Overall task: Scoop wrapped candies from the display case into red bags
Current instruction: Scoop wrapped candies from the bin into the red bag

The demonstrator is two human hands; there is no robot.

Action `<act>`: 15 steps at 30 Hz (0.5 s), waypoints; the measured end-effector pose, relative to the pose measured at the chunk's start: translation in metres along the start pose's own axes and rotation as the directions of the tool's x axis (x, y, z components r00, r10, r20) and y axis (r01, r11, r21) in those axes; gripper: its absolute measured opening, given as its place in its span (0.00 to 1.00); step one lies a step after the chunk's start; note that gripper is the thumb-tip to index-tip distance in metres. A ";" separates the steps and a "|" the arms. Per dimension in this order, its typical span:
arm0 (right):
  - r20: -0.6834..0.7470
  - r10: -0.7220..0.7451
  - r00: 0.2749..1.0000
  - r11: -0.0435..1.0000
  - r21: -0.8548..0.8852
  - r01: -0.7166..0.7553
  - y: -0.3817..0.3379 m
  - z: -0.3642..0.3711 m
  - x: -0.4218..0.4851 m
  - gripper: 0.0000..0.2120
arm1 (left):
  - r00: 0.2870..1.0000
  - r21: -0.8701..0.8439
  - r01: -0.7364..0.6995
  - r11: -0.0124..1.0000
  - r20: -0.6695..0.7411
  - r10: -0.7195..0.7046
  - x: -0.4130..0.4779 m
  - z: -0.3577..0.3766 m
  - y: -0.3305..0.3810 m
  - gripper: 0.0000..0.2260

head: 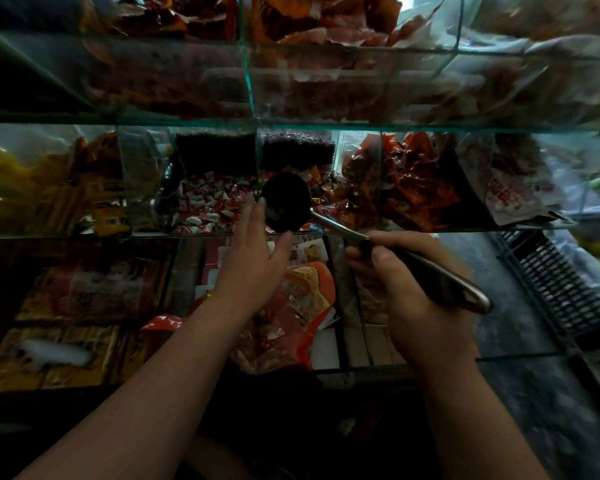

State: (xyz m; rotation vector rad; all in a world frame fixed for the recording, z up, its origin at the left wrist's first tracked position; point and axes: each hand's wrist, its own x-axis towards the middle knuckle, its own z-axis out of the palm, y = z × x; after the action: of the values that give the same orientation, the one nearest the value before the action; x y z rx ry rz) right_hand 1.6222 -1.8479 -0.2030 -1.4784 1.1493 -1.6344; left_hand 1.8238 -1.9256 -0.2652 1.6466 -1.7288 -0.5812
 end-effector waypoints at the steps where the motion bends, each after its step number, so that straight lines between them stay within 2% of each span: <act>1: 0.006 0.003 1.000 1.000 0.025 -0.003 -0.007 0.001 -0.005 0.07 | 0.999 -0.001 -0.042 0.999 -0.032 0.042 -0.001 0.000 0.003 0.32; 9: -0.058 0.133 0.989 0.964 0.239 -0.116 -0.043 -0.009 -0.027 0.07 | 0.982 0.058 -0.191 0.980 0.018 0.190 -0.026 0.000 0.019 0.32; 12: -0.032 0.213 0.977 0.947 0.251 -0.198 -0.043 -0.017 -0.030 0.07 | 0.990 -0.019 -0.143 0.990 0.000 0.143 -0.052 -0.006 0.010 0.32; 15: 0.047 0.254 0.966 0.949 0.182 -0.259 -0.042 -0.023 -0.035 0.05 | 0.996 -0.070 -0.066 0.995 -0.064 0.062 -0.081 -0.010 -0.014 0.27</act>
State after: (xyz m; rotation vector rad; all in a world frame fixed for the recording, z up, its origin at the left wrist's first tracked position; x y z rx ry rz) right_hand 1.6093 -1.7957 -0.1788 -1.1728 1.0926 -1.4968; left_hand 1.8395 -1.8463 -0.2817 1.5377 -1.6893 -0.5505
